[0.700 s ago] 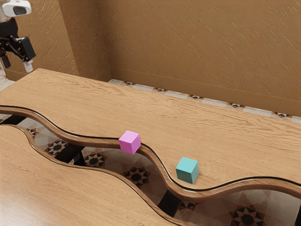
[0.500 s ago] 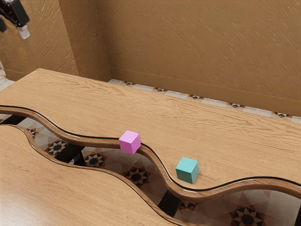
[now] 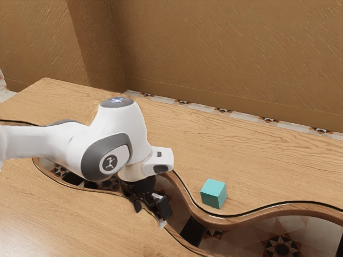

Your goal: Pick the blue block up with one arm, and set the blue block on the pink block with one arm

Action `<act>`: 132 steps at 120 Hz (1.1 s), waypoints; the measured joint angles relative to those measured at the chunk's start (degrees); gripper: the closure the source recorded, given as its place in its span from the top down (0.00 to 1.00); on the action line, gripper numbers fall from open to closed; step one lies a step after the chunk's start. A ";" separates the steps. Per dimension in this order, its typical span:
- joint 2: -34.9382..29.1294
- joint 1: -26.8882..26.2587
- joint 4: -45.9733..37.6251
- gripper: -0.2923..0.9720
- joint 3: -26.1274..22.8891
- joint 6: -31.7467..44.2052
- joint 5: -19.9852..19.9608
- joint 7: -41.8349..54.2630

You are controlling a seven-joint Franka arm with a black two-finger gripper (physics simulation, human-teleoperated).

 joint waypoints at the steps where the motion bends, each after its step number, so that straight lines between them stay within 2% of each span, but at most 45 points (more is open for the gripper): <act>1: 0.50 1.74 0.04 0.77 -1.68 1.04 -0.23 -0.20; 7: 2.48 15.19 0.37 0.77 -14.41 6.86 -1.58 -1.28; 13: 3.26 21.54 0.69 0.77 -20.37 11.47 -2.62 -2.27; 25: 5.59 25.05 1.69 0.77 -25.26 19.81 -5.80 -4.05; 37: 13.39 25.93 5.88 0.77 -26.39 24.01 -6.29 -5.55; 41: 15.13 26.67 7.66 0.76 -26.43 24.03 -4.11 -6.19; 53: 22.01 27.34 11.41 0.76 -26.40 22.40 6.91 -9.36; 69: 22.61 28.30 11.91 0.77 -26.39 21.33 13.98 -12.89; 71: 22.28 24.87 11.94 0.77 -23.05 21.24 14.52 -13.27; 74: 21.76 10.91 11.91 0.77 -9.17 21.13 15.07 -13.82; 77: 20.85 1.34 11.74 0.76 0.40 21.00 15.46 -14.34; 80: 18.77 -4.50 11.16 0.76 6.43 20.89 15.76 -14.84; 84: 17.50 -9.29 10.67 0.76 11.08 20.74 16.06 -15.48; 90: 24.18 -13.40 12.23 0.76 13.67 20.75 16.88 -16.37; 98: 29.34 -14.82 14.00 0.76 14.88 20.93 18.00 -17.45; 123: 36.01 -15.14 18.04 0.77 16.94 21.29 20.98 -20.16; 132: 39.19 -15.43 24.43 0.77 17.61 19.79 23.38 -20.91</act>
